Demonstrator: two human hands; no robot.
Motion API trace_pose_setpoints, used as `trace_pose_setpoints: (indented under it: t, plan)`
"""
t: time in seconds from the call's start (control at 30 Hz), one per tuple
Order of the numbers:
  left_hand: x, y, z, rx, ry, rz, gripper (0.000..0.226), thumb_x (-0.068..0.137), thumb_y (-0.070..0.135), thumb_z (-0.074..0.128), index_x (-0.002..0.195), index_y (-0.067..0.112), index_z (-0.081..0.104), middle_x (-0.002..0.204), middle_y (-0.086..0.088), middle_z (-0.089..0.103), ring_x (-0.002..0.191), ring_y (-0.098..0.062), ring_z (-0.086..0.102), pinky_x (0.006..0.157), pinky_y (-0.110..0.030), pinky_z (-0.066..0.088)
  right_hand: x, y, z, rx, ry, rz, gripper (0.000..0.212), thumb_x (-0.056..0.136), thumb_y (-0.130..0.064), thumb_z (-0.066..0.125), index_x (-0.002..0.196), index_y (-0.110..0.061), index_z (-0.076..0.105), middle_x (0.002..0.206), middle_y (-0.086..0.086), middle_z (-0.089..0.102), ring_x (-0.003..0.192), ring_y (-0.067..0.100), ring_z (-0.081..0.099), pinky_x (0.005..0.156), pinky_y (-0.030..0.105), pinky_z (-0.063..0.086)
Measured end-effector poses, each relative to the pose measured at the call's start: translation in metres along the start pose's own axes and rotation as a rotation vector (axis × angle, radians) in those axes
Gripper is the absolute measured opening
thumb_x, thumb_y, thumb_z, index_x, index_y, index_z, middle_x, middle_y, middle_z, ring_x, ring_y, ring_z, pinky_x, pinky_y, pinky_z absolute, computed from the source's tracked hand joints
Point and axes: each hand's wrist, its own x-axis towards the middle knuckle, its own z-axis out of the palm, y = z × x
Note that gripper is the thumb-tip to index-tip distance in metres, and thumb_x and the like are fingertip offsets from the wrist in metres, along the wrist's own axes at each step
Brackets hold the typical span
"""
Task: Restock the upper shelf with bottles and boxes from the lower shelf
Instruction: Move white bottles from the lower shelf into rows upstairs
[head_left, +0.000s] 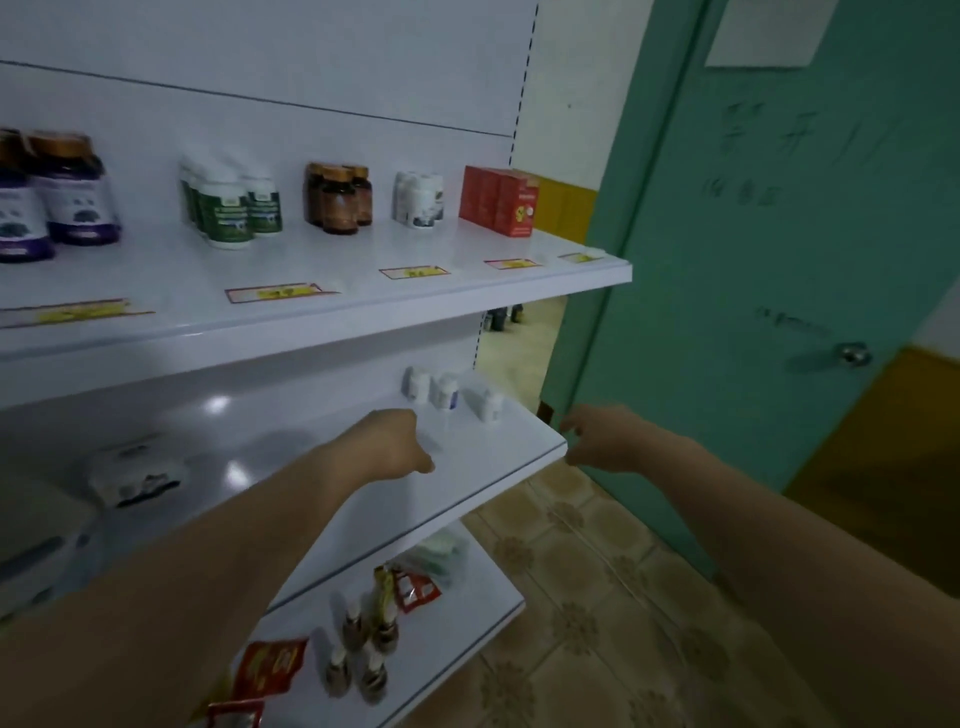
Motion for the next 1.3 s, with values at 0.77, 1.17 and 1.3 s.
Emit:
trace_pose_setpoints:
  t: [0.77,1.17,1.3]
  plan:
    - [0.349,0.049,0.101,-0.235,0.247,-0.358,0.058,0.093,0.016,0.055,0.142,0.002,0.028,0.142,-0.022,0.038,0.127,-0.031,0.043,0.100,-0.032,0.037,0.395,0.106,0.056,-0.002,-0.217,-0.426,0.074,0.087,-0.013,0.062,0.149,-0.014,0.021,0.131,0.019,0.052,0.112,0.031,0.056,0.073,0.025,0.039]
    - [0.491,0.019,0.146,-0.226,0.402,-0.411,0.077,0.086,0.030,0.064,0.143,0.001,0.020,0.141,-0.023,0.029,0.123,-0.040,0.043,0.099,-0.044,0.042,0.483,0.087,0.149,0.458,-0.007,-0.402,0.060,0.085,-0.043,0.063,0.133,-0.016,0.041,0.132,0.017,0.033,0.116,0.035,0.050,0.097,0.037,0.044]
    - [0.503,0.015,0.158,-0.319,0.628,-0.436,0.061,0.088,0.020,0.062,0.138,0.001,0.031,0.139,-0.018,0.031,0.121,-0.036,0.046,0.098,-0.039,0.041,0.484,0.096,0.160,0.717,0.003,-0.428,0.052,0.082,-0.032,0.070,0.128,-0.020,0.049,0.123,0.014,0.046,0.107,0.029,0.055,0.086,0.031,0.048]
